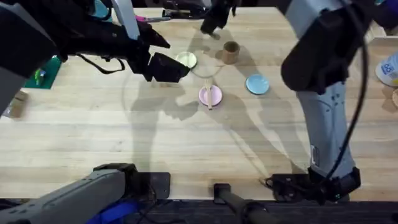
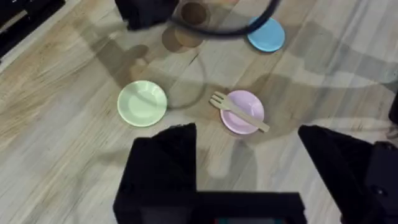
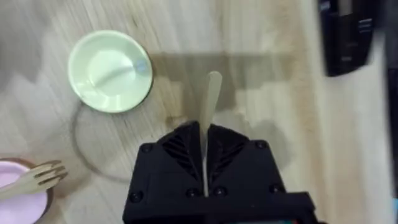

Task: Pick up a utensil and set it on the pink plate, then put the other utensil in the container.

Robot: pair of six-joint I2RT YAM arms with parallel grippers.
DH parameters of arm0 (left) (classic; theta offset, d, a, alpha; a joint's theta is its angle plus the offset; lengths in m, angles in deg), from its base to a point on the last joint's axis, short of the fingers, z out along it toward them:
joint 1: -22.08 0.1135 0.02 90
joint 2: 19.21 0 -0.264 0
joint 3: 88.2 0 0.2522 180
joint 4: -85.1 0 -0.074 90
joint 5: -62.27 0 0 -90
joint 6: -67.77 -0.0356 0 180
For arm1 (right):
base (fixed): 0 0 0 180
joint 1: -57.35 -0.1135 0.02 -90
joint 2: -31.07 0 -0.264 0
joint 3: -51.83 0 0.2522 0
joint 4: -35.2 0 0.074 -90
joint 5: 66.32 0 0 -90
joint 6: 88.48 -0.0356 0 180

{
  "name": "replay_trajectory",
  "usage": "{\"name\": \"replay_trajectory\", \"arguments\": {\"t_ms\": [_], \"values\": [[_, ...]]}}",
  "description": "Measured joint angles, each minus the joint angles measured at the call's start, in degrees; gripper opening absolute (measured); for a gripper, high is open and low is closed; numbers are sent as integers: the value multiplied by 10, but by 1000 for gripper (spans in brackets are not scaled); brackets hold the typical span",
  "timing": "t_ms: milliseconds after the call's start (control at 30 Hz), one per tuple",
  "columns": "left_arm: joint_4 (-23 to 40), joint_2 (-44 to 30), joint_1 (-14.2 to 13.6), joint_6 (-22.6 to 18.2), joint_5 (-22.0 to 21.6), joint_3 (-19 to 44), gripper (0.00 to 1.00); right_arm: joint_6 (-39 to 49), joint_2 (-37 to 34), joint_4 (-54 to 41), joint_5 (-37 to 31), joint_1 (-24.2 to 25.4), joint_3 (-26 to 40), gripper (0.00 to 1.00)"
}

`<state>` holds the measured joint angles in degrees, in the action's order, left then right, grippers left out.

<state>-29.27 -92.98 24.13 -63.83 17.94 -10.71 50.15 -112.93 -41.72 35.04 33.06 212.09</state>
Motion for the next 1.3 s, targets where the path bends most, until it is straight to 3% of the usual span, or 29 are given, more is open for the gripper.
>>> {"name": "replay_trajectory", "arguments": {"t_ms": [267, 700, 967, 1300], "values": [[12, 0, 0, 0, 0, 0, 995, -11, 82, 16, 0, 0, -7, 31], [13, 0, 0, 0, 0, 0, 993, -62, 247, 88, -33, 1, -157, 31], [13, 0, 0, 0, 0, 0, 994, -99, 354, 137, -40, 16, -284, 32], [15, 0, 0, 0, 0, 0, 995, -149, 505, 291, -43, 53, -489, 34]]}}
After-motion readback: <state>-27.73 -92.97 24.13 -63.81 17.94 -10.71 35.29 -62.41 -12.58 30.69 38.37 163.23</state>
